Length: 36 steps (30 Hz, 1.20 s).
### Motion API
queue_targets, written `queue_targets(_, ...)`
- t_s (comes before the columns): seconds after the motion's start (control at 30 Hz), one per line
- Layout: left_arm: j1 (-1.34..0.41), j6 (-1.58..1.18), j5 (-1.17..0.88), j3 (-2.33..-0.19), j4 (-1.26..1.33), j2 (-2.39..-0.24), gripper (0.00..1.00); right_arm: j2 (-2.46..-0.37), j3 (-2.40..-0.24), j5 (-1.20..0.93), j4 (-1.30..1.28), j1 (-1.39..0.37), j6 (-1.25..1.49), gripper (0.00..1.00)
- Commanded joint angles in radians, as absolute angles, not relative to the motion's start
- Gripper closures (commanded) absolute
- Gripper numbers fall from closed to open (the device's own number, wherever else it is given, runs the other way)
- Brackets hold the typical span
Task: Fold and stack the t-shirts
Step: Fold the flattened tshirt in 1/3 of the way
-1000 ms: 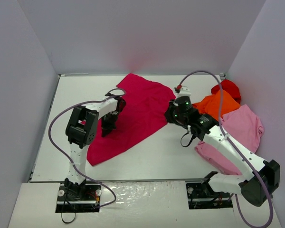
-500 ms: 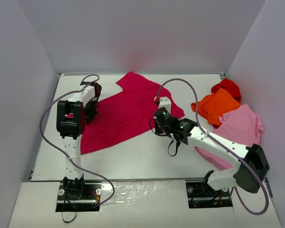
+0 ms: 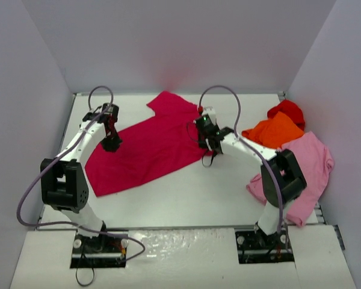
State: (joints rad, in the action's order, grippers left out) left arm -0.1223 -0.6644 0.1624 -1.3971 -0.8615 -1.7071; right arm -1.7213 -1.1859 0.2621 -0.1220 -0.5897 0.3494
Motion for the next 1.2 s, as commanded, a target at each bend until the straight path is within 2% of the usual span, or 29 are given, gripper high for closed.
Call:
queue_targets(0.0, -0.213, -0.746, 0.0, -1.292, -0.74, -1.542, 1.0, -1.848, -1.389, 0.1, -0.052, -0.689, 0.325, 1.0)
queue_targets(0.13, -0.221, -0.746, -0.011, -1.266, -0.78, -1.441, 1.0, -2.007, -1.509, 0.159, -0.089, -0.827, 0.325, 1.0)
queue_targets(0.27, -0.222, -0.744, 0.028, -1.266, -0.841, -1.294, 1.0, -2.067, -1.515, 0.136, -0.104, -0.834, 0.36, 1.0)
queue_targets(0.43, -0.222, -0.744, 0.035, -1.284, -0.93, -1.192, 1.0, -2.037, -1.406, 0.156, -0.089, -0.836, 0.344, 1.0)
queue_targets(0.7, -0.223, -0.752, 0.0, -1.249, -0.917, -1.164, 1.0, -1.903, -1.282, 0.111, -0.035, -0.863, 0.358, 1.0)
queue_targets(0.8, -0.223, -0.764, 0.018, -1.239, -0.9, -1.109, 1.0, -1.894, -1.298, 0.033, -0.02, -0.915, 0.362, 1.0)
queue_targets(1.0, -0.223, -0.777, 0.087, -1.252, -0.906, -0.995, 1.0, -1.918, -1.357, 0.015, -0.025, -1.03, 0.38, 1.0)
queue_targets(1.17, -0.223, -0.766, 0.096, -1.282, -0.939, -0.999, 1.0, -1.936, -1.399, 0.202, -0.089, -1.013, 0.335, 1.0)
